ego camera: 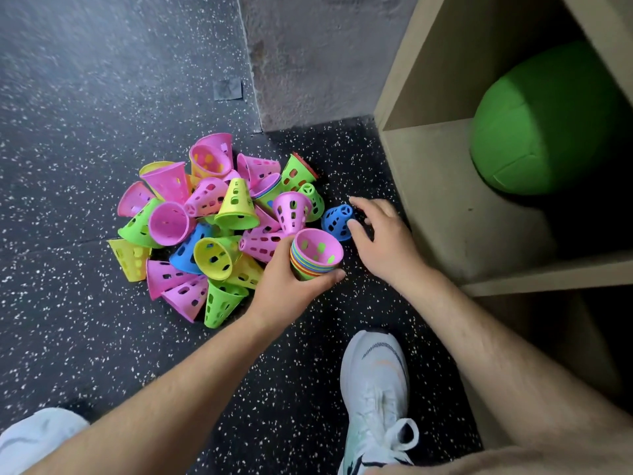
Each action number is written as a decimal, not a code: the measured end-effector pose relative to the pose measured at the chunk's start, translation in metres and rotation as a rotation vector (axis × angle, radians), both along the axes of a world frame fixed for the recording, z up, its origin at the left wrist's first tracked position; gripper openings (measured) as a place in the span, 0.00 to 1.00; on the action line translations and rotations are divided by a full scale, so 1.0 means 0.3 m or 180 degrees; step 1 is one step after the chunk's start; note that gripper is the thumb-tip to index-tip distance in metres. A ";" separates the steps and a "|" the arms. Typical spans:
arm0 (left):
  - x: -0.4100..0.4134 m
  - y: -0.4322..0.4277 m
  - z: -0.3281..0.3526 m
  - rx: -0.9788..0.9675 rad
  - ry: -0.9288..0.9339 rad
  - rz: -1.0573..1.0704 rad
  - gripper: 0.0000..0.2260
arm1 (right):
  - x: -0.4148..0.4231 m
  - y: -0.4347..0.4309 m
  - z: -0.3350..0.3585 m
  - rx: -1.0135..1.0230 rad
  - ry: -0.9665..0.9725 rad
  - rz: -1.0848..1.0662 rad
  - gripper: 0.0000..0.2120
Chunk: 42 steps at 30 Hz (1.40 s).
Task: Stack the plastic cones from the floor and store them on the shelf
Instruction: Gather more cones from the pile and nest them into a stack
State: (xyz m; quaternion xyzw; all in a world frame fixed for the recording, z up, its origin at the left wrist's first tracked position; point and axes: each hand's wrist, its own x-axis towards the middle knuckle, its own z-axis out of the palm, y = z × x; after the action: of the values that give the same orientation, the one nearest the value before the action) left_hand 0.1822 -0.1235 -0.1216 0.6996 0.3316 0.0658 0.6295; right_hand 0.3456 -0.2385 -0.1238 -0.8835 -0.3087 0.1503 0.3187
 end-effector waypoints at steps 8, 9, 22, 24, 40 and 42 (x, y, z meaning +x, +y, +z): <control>0.006 0.028 0.002 0.0038 0.0029 0.0065 0.29 | 0.046 0.082 -0.041 -0.0285 -0.0056 0.0143 0.08; 0.004 0.027 0.002 0.0040 0.0026 0.0064 0.29 | 0.037 0.074 -0.046 -0.0288 -0.0084 0.0053 0.07; -0.031 0.005 -0.006 0.0058 0.0130 0.0003 0.31 | -0.029 0.008 -0.034 -0.1258 0.0388 0.0364 0.15; -0.041 0.002 -0.003 0.0049 0.0151 0.0010 0.30 | -0.028 -0.003 -0.027 -0.1257 0.0363 0.0347 0.10; -0.058 0.005 0.018 -0.0059 0.0051 0.0106 0.29 | -0.107 0.008 0.181 0.1262 0.0394 -0.0138 0.08; -0.053 0.009 0.020 -0.0099 0.0011 0.0152 0.30 | -0.129 0.024 0.180 0.1152 0.0261 0.0157 0.07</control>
State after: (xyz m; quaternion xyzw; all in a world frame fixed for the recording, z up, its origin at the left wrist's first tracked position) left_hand 0.1663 -0.1209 -0.1155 0.6817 0.3503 0.0746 0.6380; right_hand 0.3069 -0.2314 -0.0697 -0.7970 -0.3391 0.1359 0.4811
